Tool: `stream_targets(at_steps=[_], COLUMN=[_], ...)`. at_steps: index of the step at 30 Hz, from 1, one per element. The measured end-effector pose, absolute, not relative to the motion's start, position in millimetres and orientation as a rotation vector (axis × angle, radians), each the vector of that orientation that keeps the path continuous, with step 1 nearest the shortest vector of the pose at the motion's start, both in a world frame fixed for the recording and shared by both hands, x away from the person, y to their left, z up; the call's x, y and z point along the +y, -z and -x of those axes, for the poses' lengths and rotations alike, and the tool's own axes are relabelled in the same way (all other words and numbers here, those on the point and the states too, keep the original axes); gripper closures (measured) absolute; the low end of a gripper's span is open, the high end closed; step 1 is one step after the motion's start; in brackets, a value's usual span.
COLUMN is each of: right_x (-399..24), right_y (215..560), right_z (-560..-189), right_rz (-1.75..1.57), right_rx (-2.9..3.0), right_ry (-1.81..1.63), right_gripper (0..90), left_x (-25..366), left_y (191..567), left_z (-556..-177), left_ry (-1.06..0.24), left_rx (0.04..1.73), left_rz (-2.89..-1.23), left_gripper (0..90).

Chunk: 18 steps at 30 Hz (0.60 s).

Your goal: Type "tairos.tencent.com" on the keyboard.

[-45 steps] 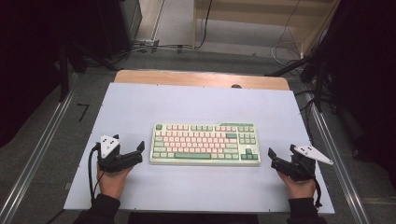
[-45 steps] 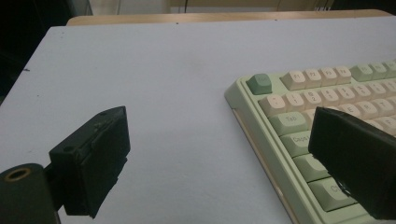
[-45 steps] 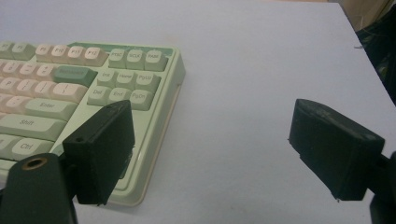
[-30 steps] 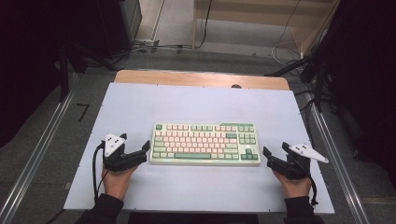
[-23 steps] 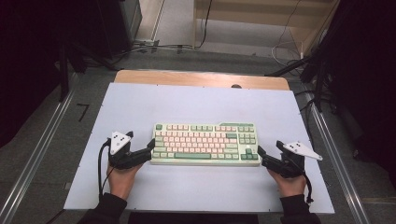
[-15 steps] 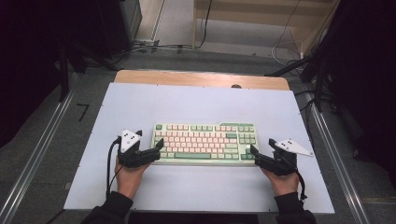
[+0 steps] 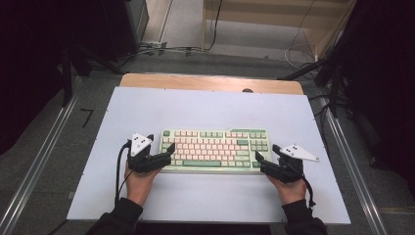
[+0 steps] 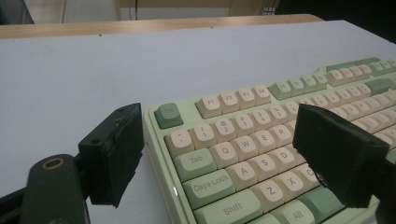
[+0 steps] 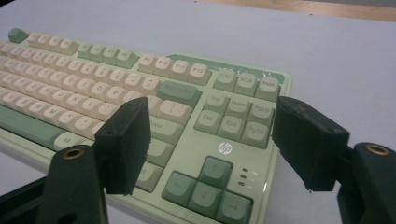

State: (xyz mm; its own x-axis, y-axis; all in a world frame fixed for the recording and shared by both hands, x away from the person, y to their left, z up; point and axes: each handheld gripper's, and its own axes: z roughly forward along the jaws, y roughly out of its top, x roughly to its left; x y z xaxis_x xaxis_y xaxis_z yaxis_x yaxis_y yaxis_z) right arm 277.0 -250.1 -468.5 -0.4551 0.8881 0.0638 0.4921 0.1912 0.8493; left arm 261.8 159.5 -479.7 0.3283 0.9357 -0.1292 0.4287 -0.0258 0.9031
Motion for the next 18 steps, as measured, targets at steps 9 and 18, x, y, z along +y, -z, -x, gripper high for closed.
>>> stream_targets(at_steps=[9,18], right_x=[-237.5,-225.6], right_y=[471.9,473.9], right_z=[-281.1,-284.3], right_rz=[-1.255,-1.216], right_rx=[2.069,2.107], right_ry=[-1.177,-1.191], right_gripper=[25.0,28.3], left_x=[156.5,150.2], left_y=[481.6,481.3], left_z=[-265.7,-269.3], left_ry=[-0.645,-0.637], left_rx=[1.255,1.236], left_rz=[-1.642,-1.656], left_gripper=[17.2,21.9])
